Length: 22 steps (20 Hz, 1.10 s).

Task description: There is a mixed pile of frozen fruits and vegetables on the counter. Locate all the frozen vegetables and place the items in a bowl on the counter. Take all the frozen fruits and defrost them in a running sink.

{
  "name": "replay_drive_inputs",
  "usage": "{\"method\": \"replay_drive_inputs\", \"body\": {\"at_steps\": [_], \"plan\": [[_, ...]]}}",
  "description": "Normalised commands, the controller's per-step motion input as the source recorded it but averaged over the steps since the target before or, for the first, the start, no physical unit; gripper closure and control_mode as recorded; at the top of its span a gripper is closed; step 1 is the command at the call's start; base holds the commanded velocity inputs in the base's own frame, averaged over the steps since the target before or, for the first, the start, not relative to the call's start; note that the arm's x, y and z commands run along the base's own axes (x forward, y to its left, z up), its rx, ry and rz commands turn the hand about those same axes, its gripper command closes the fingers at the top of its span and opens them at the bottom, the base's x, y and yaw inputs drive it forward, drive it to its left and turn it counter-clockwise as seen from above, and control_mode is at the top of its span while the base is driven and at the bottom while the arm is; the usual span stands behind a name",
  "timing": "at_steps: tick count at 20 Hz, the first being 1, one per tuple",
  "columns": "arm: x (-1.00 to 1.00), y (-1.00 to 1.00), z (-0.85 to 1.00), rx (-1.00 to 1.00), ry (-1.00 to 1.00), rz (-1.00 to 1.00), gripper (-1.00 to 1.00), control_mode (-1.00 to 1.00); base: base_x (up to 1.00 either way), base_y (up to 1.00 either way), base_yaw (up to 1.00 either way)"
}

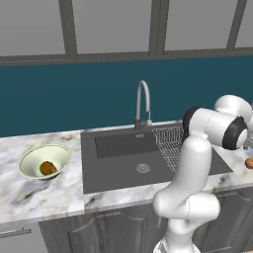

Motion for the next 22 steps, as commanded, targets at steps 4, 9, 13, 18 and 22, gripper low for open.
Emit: {"method": "replay_drive_inputs", "body": {"at_steps": [4,9,13,18,22], "plan": [[-0.03,-0.01,-0.15,0.00,0.00,0.00,-1.00,-1.00,0.00,0.00,0.00],[-0.03,-0.04,-0.13,0.00,0.00,0.00,-1.00,-1.00,0.00,0.00,0.00],[-0.02,-0.04,-0.13,0.00,0.00,0.00,-1.00,-1.00,0.00,0.00,0.00],[0.00,-0.02,-0.17,0.00,0.00,0.00,-1.00,-1.00,0.00,0.00,0.00],[0.00,-0.05,-0.15,0.00,0.00,0.00,-1.00,-1.00,0.00,0.00,0.00]]}}
